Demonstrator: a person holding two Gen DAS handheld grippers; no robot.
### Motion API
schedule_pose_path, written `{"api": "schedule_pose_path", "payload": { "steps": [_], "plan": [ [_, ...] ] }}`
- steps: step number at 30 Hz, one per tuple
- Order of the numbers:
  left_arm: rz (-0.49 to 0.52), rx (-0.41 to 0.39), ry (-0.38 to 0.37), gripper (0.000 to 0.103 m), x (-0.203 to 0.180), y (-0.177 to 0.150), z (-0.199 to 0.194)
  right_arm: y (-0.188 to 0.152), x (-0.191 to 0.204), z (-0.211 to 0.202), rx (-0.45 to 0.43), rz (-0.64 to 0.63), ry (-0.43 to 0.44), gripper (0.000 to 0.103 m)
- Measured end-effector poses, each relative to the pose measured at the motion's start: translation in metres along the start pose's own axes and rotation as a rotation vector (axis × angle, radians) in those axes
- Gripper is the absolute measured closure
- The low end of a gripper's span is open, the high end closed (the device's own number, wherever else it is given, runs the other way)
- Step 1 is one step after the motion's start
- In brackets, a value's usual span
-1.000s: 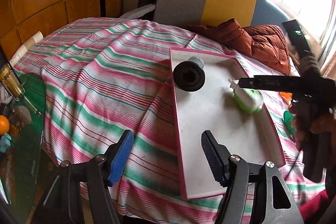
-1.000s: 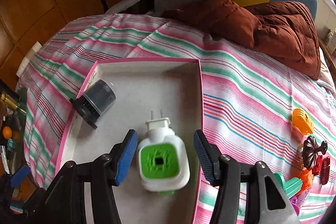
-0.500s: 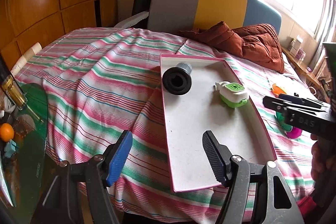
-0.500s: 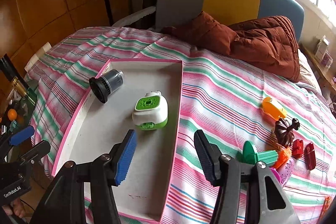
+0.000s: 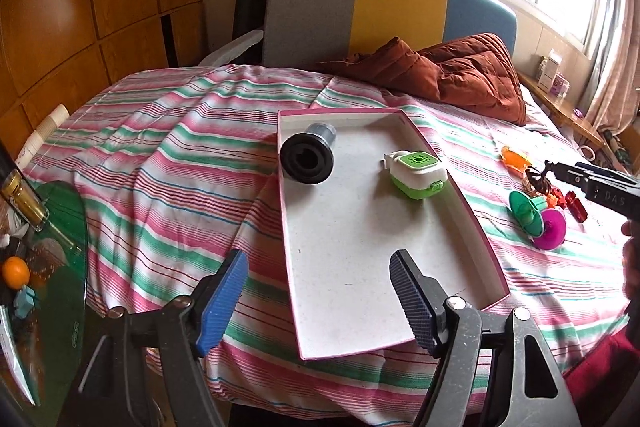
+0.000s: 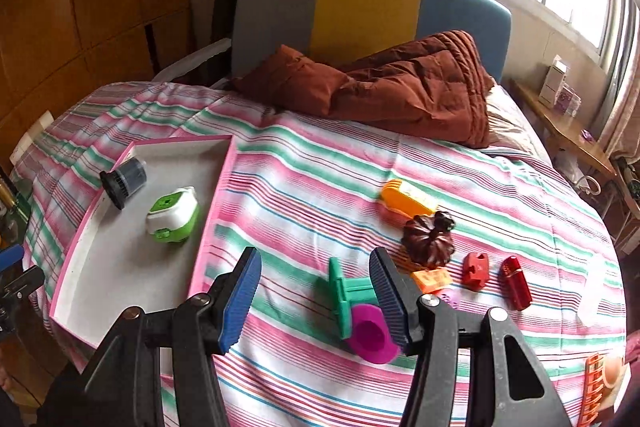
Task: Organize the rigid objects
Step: 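Move both tools back toward the remaining toys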
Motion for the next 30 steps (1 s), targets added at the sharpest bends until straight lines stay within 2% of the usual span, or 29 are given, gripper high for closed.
{"api": "schedule_pose_path", "payload": {
  "steps": [5, 10, 12, 14, 15, 17, 22, 27, 30],
  "plan": [
    [0.033, 0.003, -0.003, 0.029, -0.011, 0.001, 0.000, -0.002, -0.053, -0.002, -0.017, 0.089, -0.072, 0.046],
    [0.085, 0.009, -0.018, 0.029, -0.030, 0.005, 0.001, -0.013, -0.117, 0.007, -0.038, 0.272, -0.183, 0.046],
    [0.115, 0.007, -0.023, 0.029, -0.041, 0.006, 0.000, -0.026, -0.144, 0.015, -0.037, 0.398, -0.159, 0.046],
    [0.137, 0.006, -0.030, 0.029, -0.052, 0.009, 0.002, -0.034, -0.169, 0.022, 0.017, 0.529, -0.115, 0.046],
    [0.145, 0.010, -0.037, 0.029, -0.058, 0.010, 0.004, -0.038, -0.178, 0.021, 0.001, 0.584, -0.076, 0.046],
    [0.169, 0.025, -0.058, 0.029, -0.073, 0.012, 0.008, -0.044, -0.191, 0.020, -0.004, 0.649, -0.057, 0.046],
    [0.260, 0.033, -0.112, 0.029, -0.116, 0.016, 0.012, -0.054, -0.202, 0.029, 0.047, 0.730, 0.015, 0.046],
    [0.366, 0.026, -0.141, 0.029, -0.158, 0.024, 0.020, -0.055, -0.204, 0.035, 0.068, 0.753, 0.039, 0.046],
    [0.424, 0.035, -0.144, 0.036, -0.178, 0.034, 0.030, -0.056, -0.206, 0.037, 0.077, 0.765, 0.058, 0.046]
  ]
}}
Point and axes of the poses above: each gripper's, at about its wrist camera, not at the fingertips, and z roughly the way its jaws point, x to its left, y to its top, the point moved 3 cm from there along z, roughly the way its jaws point, and after that the axes turned 13 degrees about x, right-handed, at the moved point
